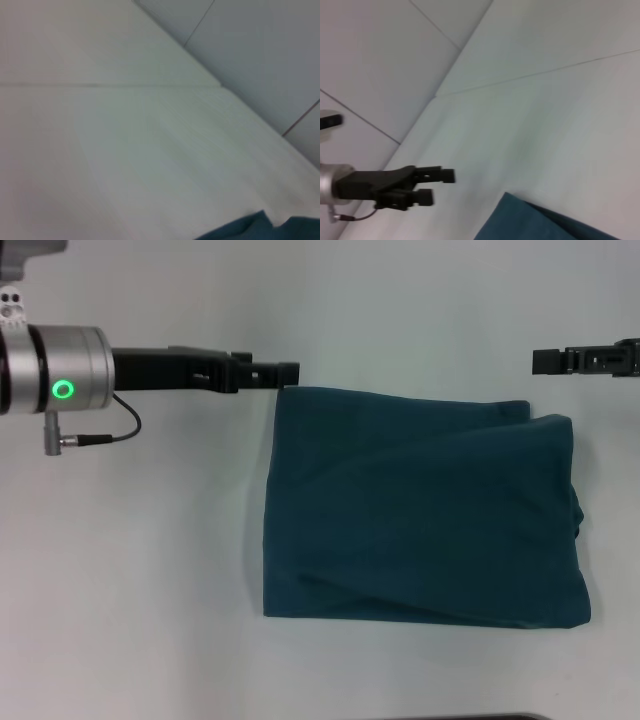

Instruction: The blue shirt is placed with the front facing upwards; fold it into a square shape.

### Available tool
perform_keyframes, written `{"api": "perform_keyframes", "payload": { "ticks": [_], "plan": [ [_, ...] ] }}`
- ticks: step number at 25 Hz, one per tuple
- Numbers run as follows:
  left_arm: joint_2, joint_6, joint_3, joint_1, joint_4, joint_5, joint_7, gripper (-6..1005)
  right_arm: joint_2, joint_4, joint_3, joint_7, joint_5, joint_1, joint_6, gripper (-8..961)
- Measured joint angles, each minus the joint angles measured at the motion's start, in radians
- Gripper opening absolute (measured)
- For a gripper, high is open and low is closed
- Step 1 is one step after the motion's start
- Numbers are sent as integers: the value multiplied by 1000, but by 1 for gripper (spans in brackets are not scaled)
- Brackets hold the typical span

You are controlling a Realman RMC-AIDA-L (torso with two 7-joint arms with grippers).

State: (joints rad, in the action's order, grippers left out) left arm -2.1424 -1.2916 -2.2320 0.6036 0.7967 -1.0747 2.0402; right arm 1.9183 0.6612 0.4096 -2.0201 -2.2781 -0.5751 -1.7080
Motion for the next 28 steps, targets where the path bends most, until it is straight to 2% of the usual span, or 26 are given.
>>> {"api": "perform_keyframes", "payload": {
  "ticks": [6, 12, 17, 22, 28],
  "plan": [
    [17, 9, 0, 56, -73, 62, 76, 888, -5, 2, 1, -1, 2, 0, -25, 674],
    [18, 60, 0, 72, -93, 71, 123, 888, -5, 12, 1, -1, 2, 2, -24, 674],
    [6, 151, 4, 83, -113, 94, 139, 888, -4, 12, 4, -1, 2, 2, -22, 674],
    [4, 176, 18, 111, -143, 113, 139, 888, -3, 12, 5, 0, 2, 0, -23, 674],
    [-5, 200, 77, 125, -154, 134, 140, 887, 1, 12, 5, -1, 2, 0, -22, 673]
  ]
}}
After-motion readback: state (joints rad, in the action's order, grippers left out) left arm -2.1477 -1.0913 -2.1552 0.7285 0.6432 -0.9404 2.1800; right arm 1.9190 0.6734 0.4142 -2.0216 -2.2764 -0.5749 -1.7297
